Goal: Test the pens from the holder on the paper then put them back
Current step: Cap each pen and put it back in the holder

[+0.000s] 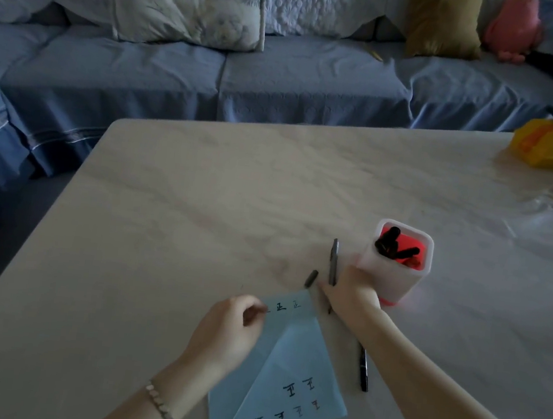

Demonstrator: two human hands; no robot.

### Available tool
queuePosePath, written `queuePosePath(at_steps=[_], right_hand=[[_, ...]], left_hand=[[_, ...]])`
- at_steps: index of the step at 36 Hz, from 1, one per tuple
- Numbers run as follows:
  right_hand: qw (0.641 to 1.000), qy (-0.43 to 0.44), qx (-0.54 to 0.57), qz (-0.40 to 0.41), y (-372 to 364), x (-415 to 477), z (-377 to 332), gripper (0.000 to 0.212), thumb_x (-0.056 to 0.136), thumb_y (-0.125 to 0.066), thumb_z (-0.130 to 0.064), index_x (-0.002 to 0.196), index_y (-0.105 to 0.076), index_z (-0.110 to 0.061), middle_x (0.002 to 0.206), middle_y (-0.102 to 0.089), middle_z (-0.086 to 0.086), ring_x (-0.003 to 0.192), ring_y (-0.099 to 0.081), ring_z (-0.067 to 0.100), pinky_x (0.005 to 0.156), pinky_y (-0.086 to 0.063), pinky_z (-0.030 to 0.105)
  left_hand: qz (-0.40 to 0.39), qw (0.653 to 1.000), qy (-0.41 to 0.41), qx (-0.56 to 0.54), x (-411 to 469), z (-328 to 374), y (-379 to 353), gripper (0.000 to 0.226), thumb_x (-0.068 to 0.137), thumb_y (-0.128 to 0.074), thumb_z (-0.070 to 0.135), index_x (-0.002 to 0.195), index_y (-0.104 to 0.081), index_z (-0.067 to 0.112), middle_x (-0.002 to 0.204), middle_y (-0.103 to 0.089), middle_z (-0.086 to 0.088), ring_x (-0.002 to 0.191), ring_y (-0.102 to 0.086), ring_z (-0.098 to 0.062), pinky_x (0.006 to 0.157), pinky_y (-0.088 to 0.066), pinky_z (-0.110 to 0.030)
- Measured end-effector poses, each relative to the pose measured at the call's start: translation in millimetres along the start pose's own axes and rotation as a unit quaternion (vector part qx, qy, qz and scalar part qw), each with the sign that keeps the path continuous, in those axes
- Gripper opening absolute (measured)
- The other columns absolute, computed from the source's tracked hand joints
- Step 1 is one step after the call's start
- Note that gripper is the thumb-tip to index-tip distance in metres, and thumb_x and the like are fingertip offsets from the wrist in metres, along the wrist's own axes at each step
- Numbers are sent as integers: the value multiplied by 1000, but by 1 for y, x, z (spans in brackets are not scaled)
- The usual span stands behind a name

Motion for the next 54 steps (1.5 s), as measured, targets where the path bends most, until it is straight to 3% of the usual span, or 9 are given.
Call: queuePosePath(at_steps=[3, 5, 11, 16, 23, 27, 31, 40, 54], right_hand=[[1000, 11, -1, -16, -2, -1, -1, 20, 96, -41, -23, 97, -54, -7, 93, -62, 10, 87, -60, 25, 62, -37, 24], [998, 7, 54, -17, 0, -2, 3, 16, 93, -46, -22, 86, -49, -8, 77, -58, 9, 78, -58, 27, 48, -35, 25], [976, 69, 206, 0, 31, -35, 4, 36, 82, -58, -34, 57, -54, -9, 54, -56, 4, 49, -51, 20, 49, -40, 26], [967, 87, 239, 2, 33, -55, 21, 36, 81, -60, -33, 54, -43, -16, 49, -47, -6, 43, -39, 8, 44, -33, 20], [958, 89, 272, 4, 31, -64, 27, 29, 84, -59, -26, 60, -44, -19, 57, -48, -7, 49, -40, 7, 43, -32, 12], [946, 99, 305, 39, 40, -70, 23, 19, 81, -59, -24, 68, -51, -13, 59, -50, -6, 50, -39, 8, 40, -30, 10], [898, 84, 428, 51, 49, -80, 15, 13, 84, -55, -13, 71, -55, -12, 51, -52, -7, 39, -40, 3, 38, -32, 13], [740, 109, 663, 29, 69, -122, -22, 18, 90, -49, -5, 74, -56, -4, 49, -53, 1, 41, -44, 9, 40, -35, 16], [681, 143, 714, 77, 74, -147, -24, 19, 90, -47, -4, 74, -57, -2, 47, -55, 3, 40, -45, 9, 40, -37, 17]], left_hand=[[8, 1000, -4, 22, 15, 7, -7, 22, 90, -54, 21, 109, -66, 18, 102, -69, 5, 91, -64, -12, 80, -51, -24], [19, 999, -4, 33, 29, 11, -11, 25, 89, -55, 21, 111, -65, 17, 106, -69, 1, 96, -64, -16, 84, -51, -27], [40, 999, 18, 3, 69, 32, -31, 30, 83, -63, 33, 106, -61, 14, 99, -61, -2, 95, -59, -20, 81, -47, -29], [17, 999, 22, 19, 80, 38, -58, 27, 72, -72, 38, 77, -58, 16, 83, -57, -2, 82, -62, -26, 65, -47, -29], [32, 994, -16, 99, 78, 43, -57, 19, 92, -54, 27, 95, -61, 10, 101, -52, -4, 95, -50, -21, 75, -36, -25], [45, 997, 0, -55, 56, 41, -35, 8, 90, -57, 21, 86, -57, 14, 75, -54, 7, 75, -52, -14, 57, -37, -18], [60, 986, -18, -157, 19, 38, -3, 5, 85, -64, 18, 82, -60, 19, 72, -61, 8, 64, -56, 0, 53, -40, -5], [97, 952, -27, -288, -42, 44, 54, 25, 78, -69, 4, 74, -67, 28, 60, -67, 20, 55, -59, 7, 54, -42, -3], [91, 938, -50, -332, -69, 62, 59, 36, 78, -69, 2, 65, -72, 36, 71, -72, 14, 58, -61, 2, 58, -46, -10]])
Point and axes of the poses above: each hand's wrist, its own x-axis towards the middle knuckle, its own y-axis out of the back of the hand, z = x × y, the point moved 7 cm from there along x, towards the middle knuckle
